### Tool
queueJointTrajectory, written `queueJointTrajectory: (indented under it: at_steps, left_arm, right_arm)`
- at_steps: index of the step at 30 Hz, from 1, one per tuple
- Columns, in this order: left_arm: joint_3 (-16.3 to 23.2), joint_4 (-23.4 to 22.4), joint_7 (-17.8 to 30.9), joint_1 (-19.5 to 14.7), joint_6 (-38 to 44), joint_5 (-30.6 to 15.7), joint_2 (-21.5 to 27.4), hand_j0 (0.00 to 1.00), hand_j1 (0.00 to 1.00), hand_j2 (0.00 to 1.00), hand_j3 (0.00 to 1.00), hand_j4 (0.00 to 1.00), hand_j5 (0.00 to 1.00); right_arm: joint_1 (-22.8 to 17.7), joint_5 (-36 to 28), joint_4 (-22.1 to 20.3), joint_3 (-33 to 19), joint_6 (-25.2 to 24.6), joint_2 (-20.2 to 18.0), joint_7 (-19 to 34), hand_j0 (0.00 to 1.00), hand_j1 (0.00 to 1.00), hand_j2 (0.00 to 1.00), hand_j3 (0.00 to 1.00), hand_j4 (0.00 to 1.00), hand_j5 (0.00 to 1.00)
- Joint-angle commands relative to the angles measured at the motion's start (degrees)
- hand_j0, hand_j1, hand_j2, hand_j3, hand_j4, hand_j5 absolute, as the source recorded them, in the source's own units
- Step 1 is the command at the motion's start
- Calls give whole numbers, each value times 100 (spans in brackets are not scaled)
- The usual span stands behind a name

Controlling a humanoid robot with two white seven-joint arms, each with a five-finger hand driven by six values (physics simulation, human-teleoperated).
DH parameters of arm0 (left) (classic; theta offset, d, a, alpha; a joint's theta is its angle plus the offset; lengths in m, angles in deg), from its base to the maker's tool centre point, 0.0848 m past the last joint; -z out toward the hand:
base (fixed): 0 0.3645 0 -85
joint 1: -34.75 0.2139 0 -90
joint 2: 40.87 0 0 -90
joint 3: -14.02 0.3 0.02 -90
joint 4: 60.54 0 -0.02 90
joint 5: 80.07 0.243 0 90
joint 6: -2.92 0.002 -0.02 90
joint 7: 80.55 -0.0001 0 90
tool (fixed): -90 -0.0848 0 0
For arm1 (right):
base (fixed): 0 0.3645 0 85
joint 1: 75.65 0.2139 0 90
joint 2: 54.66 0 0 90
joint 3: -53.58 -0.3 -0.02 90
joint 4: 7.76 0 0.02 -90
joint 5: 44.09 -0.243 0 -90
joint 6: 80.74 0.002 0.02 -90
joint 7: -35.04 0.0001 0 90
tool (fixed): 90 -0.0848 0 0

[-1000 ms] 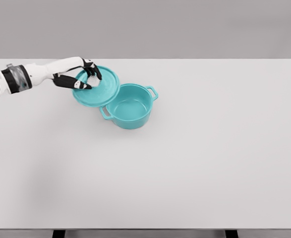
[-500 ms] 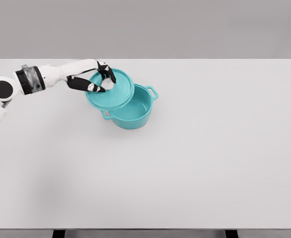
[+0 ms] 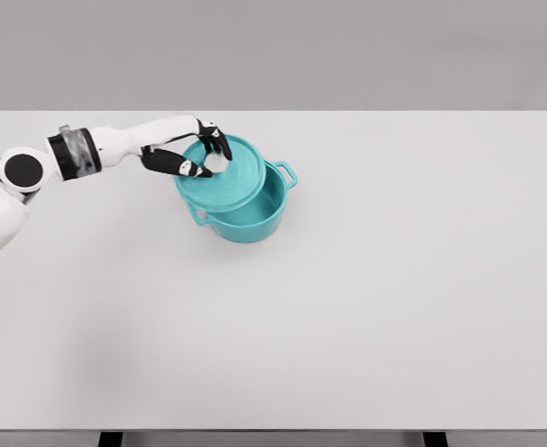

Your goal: Cover the pot with left arm

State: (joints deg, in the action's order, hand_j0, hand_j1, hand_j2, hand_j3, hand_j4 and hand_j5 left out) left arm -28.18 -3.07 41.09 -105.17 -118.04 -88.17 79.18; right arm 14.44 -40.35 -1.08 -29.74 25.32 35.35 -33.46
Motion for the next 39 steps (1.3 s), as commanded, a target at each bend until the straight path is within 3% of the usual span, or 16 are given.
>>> queueJointTrajectory:
  at_steps: [1,39]
  left_arm:
    - [-8,1,-9,0,11,-42,-61,51,51,51,51,51,51]
    - [10,-52,-26,141,55,2,-255,52,52,52,52,52,52]
  right_arm:
    - [0,3,0,-1,3,0,3,100,100,100,100,100,100]
    - [0,-5,0,-1,3,0,3,100,100,100,100,100,100]
